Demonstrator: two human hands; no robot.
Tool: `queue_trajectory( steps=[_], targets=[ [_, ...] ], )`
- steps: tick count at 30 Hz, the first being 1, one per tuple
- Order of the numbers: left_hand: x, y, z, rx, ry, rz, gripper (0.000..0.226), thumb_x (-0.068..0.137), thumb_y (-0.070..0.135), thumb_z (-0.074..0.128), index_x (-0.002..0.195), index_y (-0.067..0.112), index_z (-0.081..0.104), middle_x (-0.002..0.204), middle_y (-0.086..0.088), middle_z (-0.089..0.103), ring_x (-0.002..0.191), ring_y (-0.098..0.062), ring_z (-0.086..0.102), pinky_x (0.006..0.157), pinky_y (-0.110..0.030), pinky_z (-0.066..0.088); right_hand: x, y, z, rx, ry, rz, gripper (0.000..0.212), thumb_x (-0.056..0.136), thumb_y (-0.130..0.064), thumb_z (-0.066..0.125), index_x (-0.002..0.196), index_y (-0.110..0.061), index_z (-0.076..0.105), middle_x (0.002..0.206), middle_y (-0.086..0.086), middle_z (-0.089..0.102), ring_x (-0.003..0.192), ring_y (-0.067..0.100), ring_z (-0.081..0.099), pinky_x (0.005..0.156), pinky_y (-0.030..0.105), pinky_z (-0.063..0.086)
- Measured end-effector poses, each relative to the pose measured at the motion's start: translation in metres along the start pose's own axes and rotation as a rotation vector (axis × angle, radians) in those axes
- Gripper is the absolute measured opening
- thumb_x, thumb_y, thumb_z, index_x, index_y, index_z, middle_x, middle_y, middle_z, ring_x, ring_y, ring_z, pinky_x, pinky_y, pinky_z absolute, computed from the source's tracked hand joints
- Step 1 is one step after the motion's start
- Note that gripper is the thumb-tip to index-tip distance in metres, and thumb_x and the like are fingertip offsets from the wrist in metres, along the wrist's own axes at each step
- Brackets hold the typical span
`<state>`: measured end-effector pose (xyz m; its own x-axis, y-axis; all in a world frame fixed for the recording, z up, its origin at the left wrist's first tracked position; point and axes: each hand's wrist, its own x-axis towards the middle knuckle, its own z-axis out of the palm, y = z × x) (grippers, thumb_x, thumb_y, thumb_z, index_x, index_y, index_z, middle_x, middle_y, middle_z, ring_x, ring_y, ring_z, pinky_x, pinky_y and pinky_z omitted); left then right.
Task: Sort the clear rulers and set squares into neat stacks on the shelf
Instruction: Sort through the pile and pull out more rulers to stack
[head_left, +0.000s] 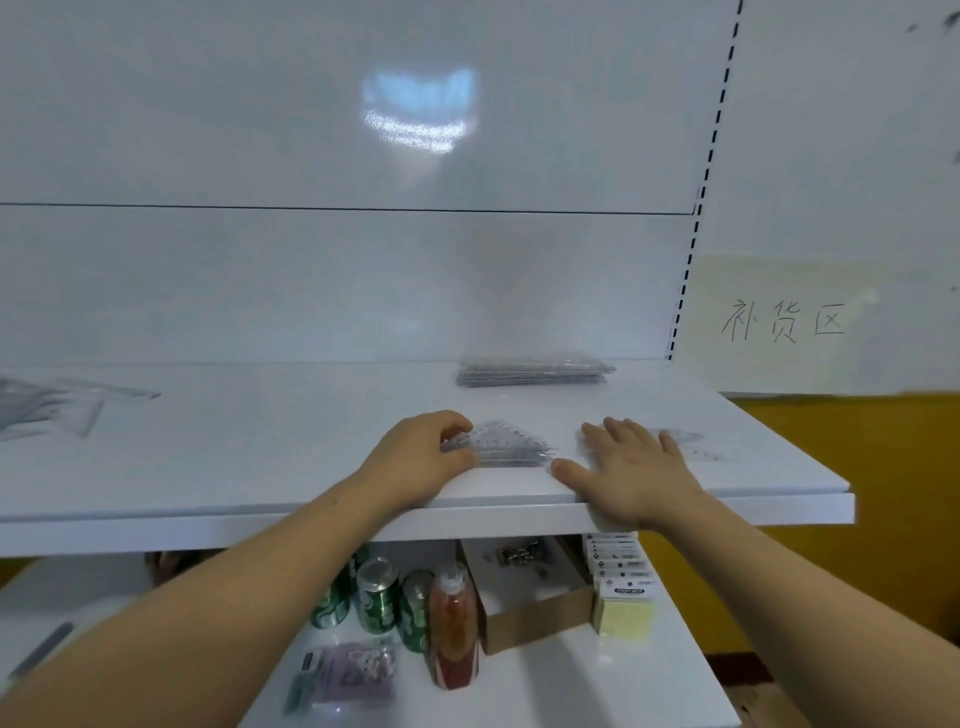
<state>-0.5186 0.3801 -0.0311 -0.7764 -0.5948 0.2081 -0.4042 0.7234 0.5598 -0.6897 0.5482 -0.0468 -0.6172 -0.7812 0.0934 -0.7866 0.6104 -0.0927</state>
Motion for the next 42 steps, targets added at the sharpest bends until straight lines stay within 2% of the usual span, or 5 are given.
queue_trajectory(
  steps=[5,10,28,37,42],
  targets=[
    [-0.002,-0.006,-0.010,0.067,-0.077,-0.006,0.063,0.086,0.052,0.057,0.140,0.027,0.038,0.141,0.004,0.046,0.123,-0.015,0.047,0.099,-0.029,0.038,-0.001,0.000,-0.015,-0.018,-0.068,-0.003,0.082,0.085,-0.074,0.020,0.152,-0.027,0.011,0.161,0.002,0.004,0.147,0.022,0.001,0.116,0.053,-0.001],
    [-0.018,-0.054,-0.058,0.214,-0.147,-0.085,0.066,0.089,0.053,0.050,0.145,0.026,0.031,0.153,0.005,0.030,0.138,-0.016,0.032,0.110,-0.030,0.025,0.013,-0.033,-0.050,-0.060,-0.061,-0.065,0.077,0.090,-0.068,0.024,0.152,-0.024,0.016,0.160,0.002,0.013,0.146,0.022,0.014,0.118,0.046,0.011],
    [-0.141,-0.363,-0.311,0.453,0.105,-0.507,0.069,0.087,0.062,0.045,0.145,0.027,0.032,0.156,0.003,0.023,0.142,-0.019,0.025,0.115,-0.035,0.023,0.087,-0.477,0.011,0.130,-0.187,-0.412,0.074,0.090,-0.065,0.029,0.149,-0.021,0.023,0.155,0.005,0.026,0.138,0.028,0.031,0.111,0.044,0.028],
    [-0.140,-0.446,-0.362,0.503,0.055,-0.726,0.081,0.079,0.079,0.032,0.145,0.032,0.028,0.154,-0.004,0.025,0.139,-0.029,0.026,0.112,-0.052,0.021,0.119,-0.589,0.032,0.086,-0.169,-0.412,0.082,0.083,-0.077,0.023,0.146,-0.024,0.029,0.151,0.008,0.032,0.136,0.031,0.032,0.111,0.050,0.024],
    [-0.114,-0.443,-0.364,0.627,0.086,-0.630,0.068,0.082,0.074,0.033,0.138,0.035,0.039,0.146,-0.004,0.035,0.133,-0.029,0.031,0.108,-0.051,0.026,0.145,-0.622,0.034,0.081,-0.177,-0.443,0.091,0.076,-0.084,0.027,0.146,-0.025,0.027,0.150,0.008,0.033,0.136,0.031,0.031,0.110,0.050,0.024]
  ],
)
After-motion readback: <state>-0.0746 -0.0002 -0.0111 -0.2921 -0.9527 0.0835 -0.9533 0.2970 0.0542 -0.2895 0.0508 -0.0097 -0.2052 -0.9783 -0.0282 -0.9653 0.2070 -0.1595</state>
